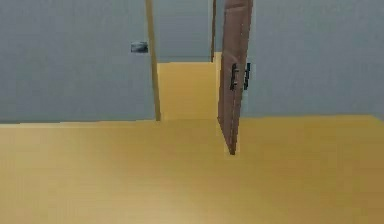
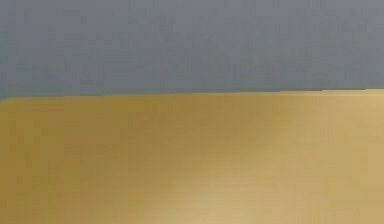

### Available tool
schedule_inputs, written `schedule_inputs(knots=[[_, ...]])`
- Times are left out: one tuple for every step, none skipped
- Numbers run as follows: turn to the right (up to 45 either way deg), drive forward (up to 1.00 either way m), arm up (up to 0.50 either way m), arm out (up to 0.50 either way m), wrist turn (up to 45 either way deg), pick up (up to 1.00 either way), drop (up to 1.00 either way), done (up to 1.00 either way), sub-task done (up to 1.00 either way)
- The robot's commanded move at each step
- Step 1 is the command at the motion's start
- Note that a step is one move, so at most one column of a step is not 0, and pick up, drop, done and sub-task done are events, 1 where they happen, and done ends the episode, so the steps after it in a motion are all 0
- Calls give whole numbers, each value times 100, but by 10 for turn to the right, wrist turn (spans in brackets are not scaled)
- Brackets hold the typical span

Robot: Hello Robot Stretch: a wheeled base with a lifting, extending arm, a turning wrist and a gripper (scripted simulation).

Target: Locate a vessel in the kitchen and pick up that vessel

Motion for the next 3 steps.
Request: schedule_inputs(knots=[[0, 100, 0, 0, 0, 0, 0, 0, 0], [0, 100, 0, 0, 0, 0, 0, 0, 0], [60, 0, 0, 0, 0, 0, 0, 0, 0]])
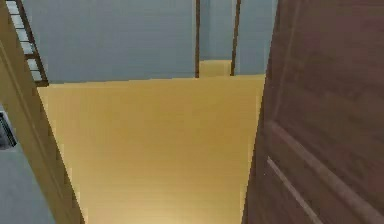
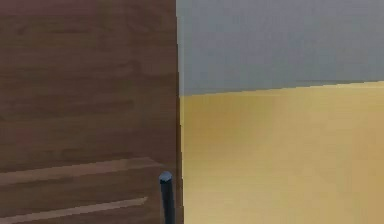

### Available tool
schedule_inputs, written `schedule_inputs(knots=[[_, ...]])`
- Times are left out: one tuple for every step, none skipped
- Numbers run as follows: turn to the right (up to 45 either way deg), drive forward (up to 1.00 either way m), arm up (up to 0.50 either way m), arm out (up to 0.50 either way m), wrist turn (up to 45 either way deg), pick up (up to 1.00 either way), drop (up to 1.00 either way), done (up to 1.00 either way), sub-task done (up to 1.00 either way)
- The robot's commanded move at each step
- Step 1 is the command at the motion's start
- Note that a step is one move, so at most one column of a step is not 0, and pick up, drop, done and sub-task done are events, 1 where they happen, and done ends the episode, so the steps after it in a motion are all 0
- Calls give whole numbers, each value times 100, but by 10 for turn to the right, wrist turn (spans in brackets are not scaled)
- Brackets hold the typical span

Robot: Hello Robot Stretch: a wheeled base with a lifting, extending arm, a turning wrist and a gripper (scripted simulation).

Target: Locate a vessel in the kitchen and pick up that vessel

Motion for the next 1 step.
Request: schedule_inputs(knots=[[0, 25, 0, 0, 0, 0, 0, 0, 0]])
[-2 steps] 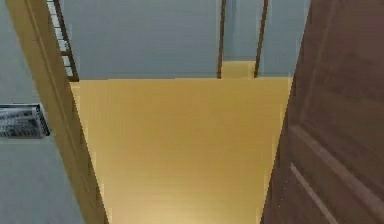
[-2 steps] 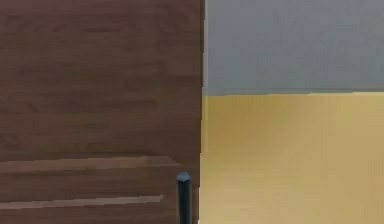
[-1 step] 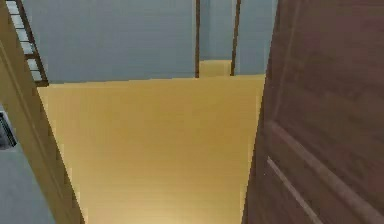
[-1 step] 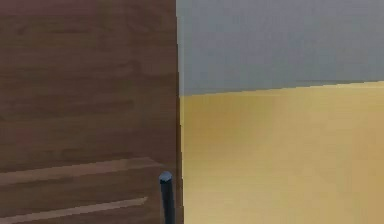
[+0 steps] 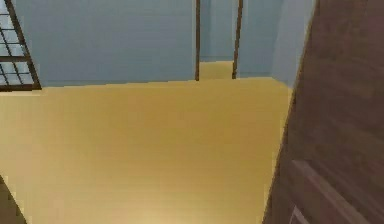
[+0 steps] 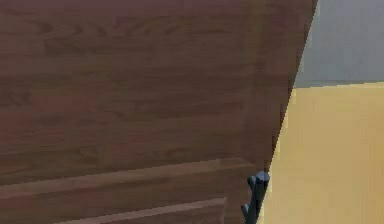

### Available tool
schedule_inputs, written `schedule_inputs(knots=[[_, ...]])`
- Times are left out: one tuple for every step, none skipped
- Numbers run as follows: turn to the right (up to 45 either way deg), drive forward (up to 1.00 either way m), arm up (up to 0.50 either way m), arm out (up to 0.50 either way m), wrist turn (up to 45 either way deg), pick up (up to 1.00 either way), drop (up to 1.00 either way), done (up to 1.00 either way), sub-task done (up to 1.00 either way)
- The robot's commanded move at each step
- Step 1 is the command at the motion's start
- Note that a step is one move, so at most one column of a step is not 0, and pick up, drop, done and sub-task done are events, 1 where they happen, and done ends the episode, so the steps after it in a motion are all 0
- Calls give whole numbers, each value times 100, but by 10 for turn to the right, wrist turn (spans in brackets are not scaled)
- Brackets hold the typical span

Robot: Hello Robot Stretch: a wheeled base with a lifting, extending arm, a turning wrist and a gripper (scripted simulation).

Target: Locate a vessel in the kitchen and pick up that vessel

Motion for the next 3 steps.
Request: schedule_inputs(knots=[[-90, 0, 0, 0, 0, 0, 0, 0, 0], [0, 75, 0, 0, 0, 0, 0, 0, 0], [180, 0, 0, 0, 0, 0, 0, 0, 0]])
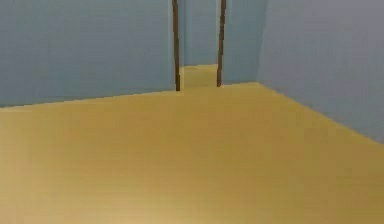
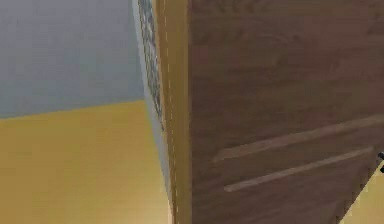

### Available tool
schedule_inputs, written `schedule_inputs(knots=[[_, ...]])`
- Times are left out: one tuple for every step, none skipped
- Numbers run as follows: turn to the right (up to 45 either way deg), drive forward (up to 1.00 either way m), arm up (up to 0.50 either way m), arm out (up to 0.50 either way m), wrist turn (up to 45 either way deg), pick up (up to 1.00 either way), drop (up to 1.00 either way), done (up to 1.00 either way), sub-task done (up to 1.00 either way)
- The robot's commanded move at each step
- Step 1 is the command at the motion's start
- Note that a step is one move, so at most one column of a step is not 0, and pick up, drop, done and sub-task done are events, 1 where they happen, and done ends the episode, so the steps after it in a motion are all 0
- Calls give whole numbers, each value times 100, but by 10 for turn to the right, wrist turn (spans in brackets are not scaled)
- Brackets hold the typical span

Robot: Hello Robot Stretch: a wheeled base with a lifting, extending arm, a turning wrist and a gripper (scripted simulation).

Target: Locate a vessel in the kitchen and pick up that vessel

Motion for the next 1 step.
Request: schedule_inputs(knots=[[0, 100, 0, 0, 0, 0, 0, 0, 0]])
